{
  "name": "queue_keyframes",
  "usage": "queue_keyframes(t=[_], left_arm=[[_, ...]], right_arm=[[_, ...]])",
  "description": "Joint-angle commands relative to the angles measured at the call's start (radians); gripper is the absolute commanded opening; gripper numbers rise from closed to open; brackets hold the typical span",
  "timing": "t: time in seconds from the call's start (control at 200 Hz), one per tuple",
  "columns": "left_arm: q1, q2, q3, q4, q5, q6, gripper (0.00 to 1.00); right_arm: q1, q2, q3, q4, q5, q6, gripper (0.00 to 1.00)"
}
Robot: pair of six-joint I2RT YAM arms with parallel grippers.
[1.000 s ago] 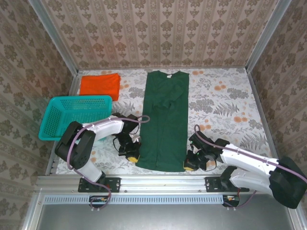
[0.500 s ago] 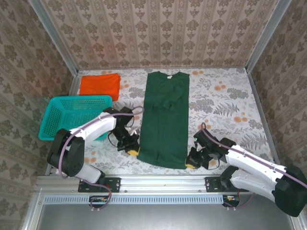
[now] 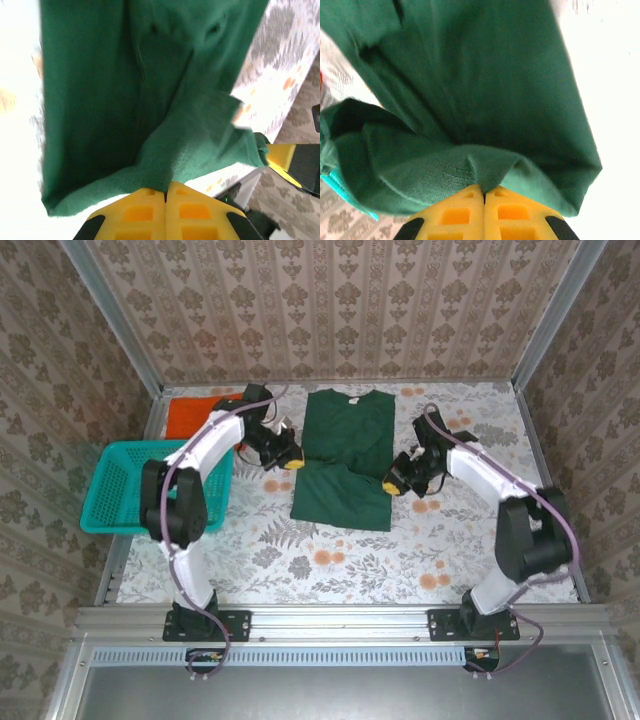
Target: Fold and stack the t-shirts
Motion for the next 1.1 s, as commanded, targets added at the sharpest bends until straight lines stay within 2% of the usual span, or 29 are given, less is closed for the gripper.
queue_keyframes(t=[0.0,0.23,0.365,0.42,0.505,0.54,0.59,0.65,0.745,0.785,0.845,0.9,1.01,1.095], left_arm=[[0.022,0.108,0.12,0.0,-0.02,-0.03,0.0],[0.029,0.294,0.319,-0.015,-0.02,-0.06,0.0],[0.04,0.361,0.378,-0.044,-0.021,-0.08,0.0],[0.047,0.374,0.378,-0.041,-0.053,-0.093,0.05],[0.059,0.375,0.373,-0.029,-0.066,-0.108,0.07],[0.062,0.369,0.371,-0.024,-0.076,-0.117,0.08],[0.067,0.352,0.363,-0.009,-0.098,-0.132,0.11],[0.073,0.327,0.346,0.023,-0.117,-0.158,0.25],[0.084,0.282,0.322,0.053,-0.144,-0.174,0.27],[0.087,0.255,0.311,0.053,-0.172,-0.171,0.37],[0.09,0.201,0.273,0.064,-0.212,-0.163,0.46],[0.087,0.139,0.22,0.088,-0.233,-0.152,0.48],[0.057,0.028,0.102,0.125,-0.212,-0.085,0.45],[0.007,-0.01,0.041,0.107,-0.147,-0.011,0.41]], right_arm=[[-0.036,0.129,0.141,-0.039,0.033,-0.029,0.0],[-0.08,0.363,0.405,-0.164,0.045,-0.052,0.0],[-0.096,0.434,0.467,-0.191,0.042,-0.038,0.0],[-0.1,0.457,0.478,-0.195,0.036,-0.031,0.0],[-0.109,0.477,0.481,-0.183,0.024,-0.012,0.0],[-0.116,0.482,0.479,-0.173,0.012,0.001,0.02],[-0.126,0.485,0.471,-0.154,-0.004,0.023,0.11],[-0.138,0.479,0.463,-0.13,-0.016,0.048,0.21],[-0.163,0.452,0.446,-0.106,-0.023,0.075,0.47],[-0.174,0.423,0.428,-0.089,-0.011,0.084,0.52],[-0.186,0.363,0.383,-0.062,0.012,0.092,0.59],[-0.189,0.303,0.331,-0.025,0.015,0.089,0.61],[-0.16,0.173,0.19,0.048,0.004,0.059,0.6],[-0.106,0.093,0.052,0.131,-0.05,0.054,0.49]])
